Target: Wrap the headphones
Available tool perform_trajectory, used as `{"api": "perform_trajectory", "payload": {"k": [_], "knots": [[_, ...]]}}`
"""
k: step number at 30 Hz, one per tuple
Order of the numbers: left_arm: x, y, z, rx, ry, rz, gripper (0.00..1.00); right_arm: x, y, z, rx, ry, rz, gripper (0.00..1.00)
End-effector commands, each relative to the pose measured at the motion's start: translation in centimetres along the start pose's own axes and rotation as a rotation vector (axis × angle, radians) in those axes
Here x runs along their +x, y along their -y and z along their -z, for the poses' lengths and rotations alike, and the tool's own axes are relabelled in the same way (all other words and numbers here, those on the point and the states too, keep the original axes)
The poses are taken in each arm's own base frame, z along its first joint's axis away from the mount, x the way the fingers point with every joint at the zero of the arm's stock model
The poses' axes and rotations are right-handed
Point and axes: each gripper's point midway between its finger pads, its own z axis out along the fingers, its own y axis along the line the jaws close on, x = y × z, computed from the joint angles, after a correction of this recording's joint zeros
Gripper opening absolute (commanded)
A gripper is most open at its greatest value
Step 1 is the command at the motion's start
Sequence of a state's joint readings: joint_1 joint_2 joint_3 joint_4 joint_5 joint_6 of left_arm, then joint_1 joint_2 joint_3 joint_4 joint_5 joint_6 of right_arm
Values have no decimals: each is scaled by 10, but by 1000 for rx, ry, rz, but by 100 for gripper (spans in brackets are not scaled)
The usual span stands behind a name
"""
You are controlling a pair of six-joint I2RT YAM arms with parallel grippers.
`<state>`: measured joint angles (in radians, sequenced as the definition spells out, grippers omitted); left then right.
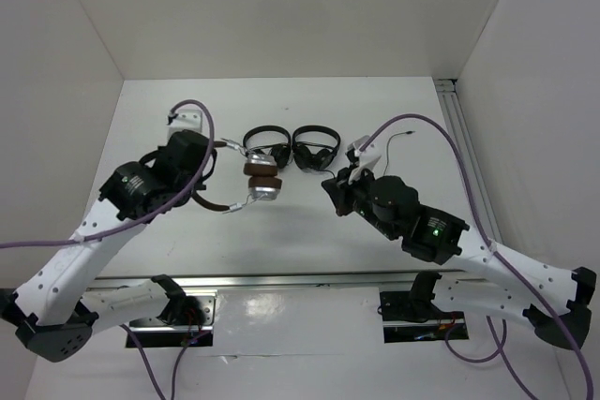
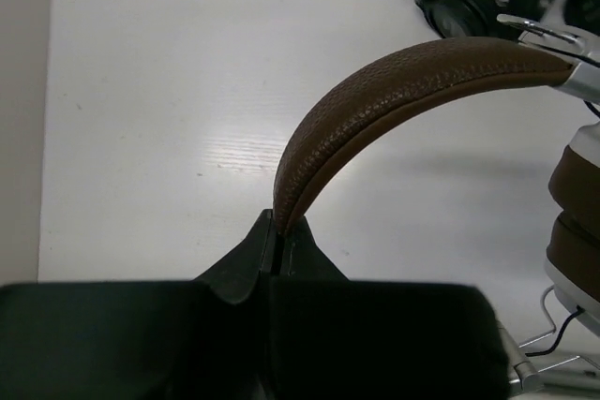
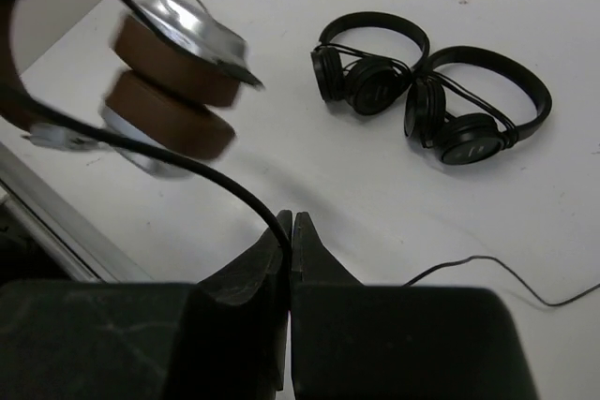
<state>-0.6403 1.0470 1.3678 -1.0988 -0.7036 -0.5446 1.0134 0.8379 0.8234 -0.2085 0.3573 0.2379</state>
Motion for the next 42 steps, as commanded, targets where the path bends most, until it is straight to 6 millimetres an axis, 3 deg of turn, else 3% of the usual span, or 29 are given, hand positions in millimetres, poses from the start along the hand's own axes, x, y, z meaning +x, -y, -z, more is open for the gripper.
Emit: {"api": "perform_trajectory", "payload": {"k": [1,4,5,7,10,15,20,22,25,33,35,42], "knots": [[-16,53,0,226,65,-73,0,2,7,14,90,-98,88,0],[4,94,8,436,38,-221,0,7,18,26,200,-118,130,0],[15,106,7,491,22,-261,0,5,13,29,194,-111,132,0],[28,139,31,672,38,-338,0,5,14,31,200,-118,144,0],[52,164,66,833,55,-488,0,4,17,34,217,-135,160,0],[74,172,99,929,111,-604,0,6,22,37,232,-154,178,0],[72,170,117,1029,147,-604,0,10,22,37,237,-168,189,0],[73,171,118,1041,142,-606,0,14,18,34,218,-185,193,0],[80,174,106,984,99,-632,0,13,10,31,184,-189,182,0],[104,205,92,965,-13,-729,0,18,-9,26,86,-191,158,0],[112,211,94,972,-34,-764,0,30,-9,22,79,-204,163,0],[102,225,121,1104,-14,-726,0,52,-18,11,50,-227,171,0]]}}
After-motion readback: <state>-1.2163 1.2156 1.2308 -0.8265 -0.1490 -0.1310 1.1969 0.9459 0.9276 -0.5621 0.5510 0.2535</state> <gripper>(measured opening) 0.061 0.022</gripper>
